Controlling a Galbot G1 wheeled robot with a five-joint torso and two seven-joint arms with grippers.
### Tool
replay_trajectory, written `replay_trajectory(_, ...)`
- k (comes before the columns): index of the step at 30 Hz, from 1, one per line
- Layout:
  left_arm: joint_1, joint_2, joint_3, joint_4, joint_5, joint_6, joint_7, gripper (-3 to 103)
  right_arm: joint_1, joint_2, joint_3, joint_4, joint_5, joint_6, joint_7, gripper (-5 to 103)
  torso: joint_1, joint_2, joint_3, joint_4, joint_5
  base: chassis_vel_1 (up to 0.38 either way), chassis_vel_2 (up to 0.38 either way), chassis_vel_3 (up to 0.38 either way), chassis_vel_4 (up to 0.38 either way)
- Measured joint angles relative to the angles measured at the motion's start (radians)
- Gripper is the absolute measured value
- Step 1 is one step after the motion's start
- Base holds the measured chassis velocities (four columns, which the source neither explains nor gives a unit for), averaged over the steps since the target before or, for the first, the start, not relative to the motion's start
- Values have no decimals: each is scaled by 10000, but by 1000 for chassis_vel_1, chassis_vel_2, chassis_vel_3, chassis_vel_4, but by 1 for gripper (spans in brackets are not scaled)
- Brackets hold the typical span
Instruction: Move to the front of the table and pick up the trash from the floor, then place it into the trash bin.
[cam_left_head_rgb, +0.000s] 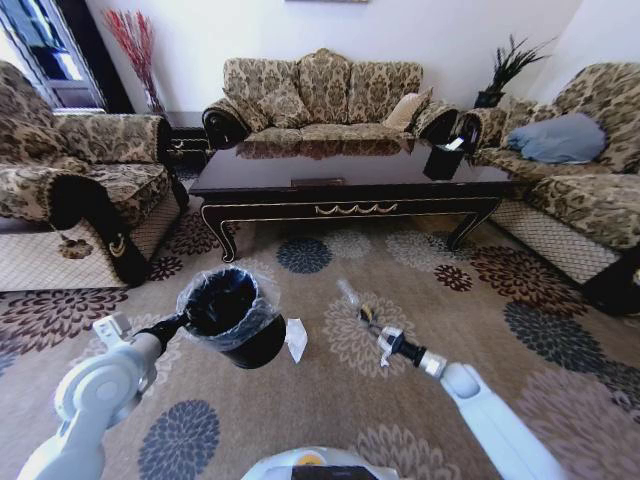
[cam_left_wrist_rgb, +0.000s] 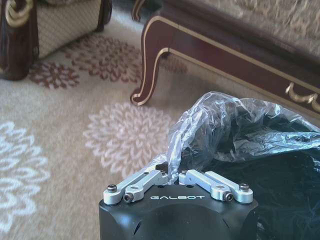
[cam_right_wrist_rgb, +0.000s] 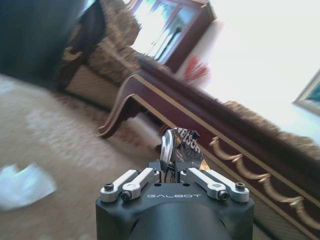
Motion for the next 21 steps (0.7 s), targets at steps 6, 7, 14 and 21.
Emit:
replay_trajectory(6, 144, 73, 569, -86, 35, 13, -122, 4, -59, -394, -15, 1263, 1175, -354, 465, 13, 0, 0, 0, 3, -1, 0, 0, 0, 0)
replay_trajectory(7, 84, 93, 756, -83, 58, 10, -138, 4, -38, -512, -85, 1589, 1351, -410, 517, 13, 0, 0, 0, 2, -5, 0, 0, 0, 0)
replay_trajectory(14, -598, 711, 2001, 608, 285, 3, 14, 4, 602, -1290, -1291, 3183, 2711, -612, 614, 13, 0, 0, 0, 5, -1, 0, 0, 0, 0)
replay_trajectory(21, -2165, 617, 3483, 1978, 858, -151, 461, 4, 1769, -2168, -3418, 4441, 4060, -959, 484, 13, 0, 0, 1, 3, -3, 0, 0, 0, 0)
